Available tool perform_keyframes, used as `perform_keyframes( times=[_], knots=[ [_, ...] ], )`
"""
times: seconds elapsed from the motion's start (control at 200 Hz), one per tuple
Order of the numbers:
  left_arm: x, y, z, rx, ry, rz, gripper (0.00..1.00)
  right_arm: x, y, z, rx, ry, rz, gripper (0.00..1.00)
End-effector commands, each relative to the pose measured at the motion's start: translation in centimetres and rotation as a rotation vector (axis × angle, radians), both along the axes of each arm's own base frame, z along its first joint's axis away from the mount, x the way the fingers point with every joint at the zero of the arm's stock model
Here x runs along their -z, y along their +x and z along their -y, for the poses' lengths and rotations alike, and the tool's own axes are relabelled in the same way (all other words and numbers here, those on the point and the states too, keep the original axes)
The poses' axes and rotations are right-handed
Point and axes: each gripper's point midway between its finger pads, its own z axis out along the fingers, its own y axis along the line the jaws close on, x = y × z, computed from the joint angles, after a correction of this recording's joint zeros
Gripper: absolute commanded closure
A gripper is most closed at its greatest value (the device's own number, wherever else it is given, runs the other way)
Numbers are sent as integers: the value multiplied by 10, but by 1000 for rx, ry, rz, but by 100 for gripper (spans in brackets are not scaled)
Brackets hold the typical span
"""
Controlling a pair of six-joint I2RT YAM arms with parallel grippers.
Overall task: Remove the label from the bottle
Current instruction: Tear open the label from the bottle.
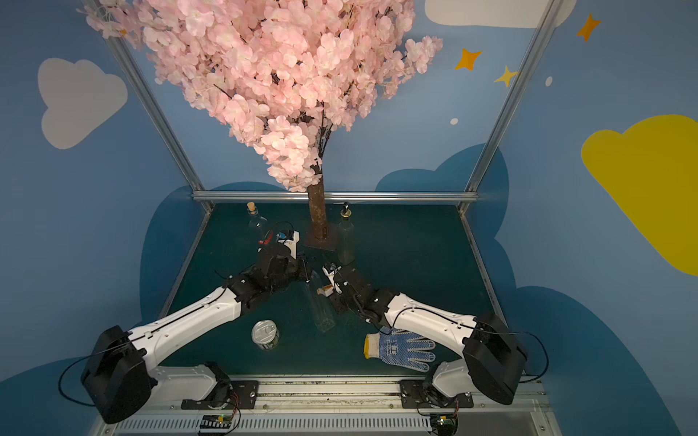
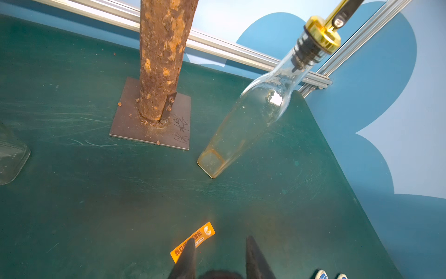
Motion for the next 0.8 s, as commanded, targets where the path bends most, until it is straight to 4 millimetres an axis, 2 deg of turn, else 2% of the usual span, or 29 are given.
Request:
perform_keyframes(
  times=[0.0, 0.791],
  knots=[
    [2, -7, 2, 39, 4, 5, 98, 6, 5, 9, 39, -24, -1, 100],
    [-6, -14, 9, 99, -38, 64, 98, 15, 9, 16, 70, -40, -16, 100]
  ],
)
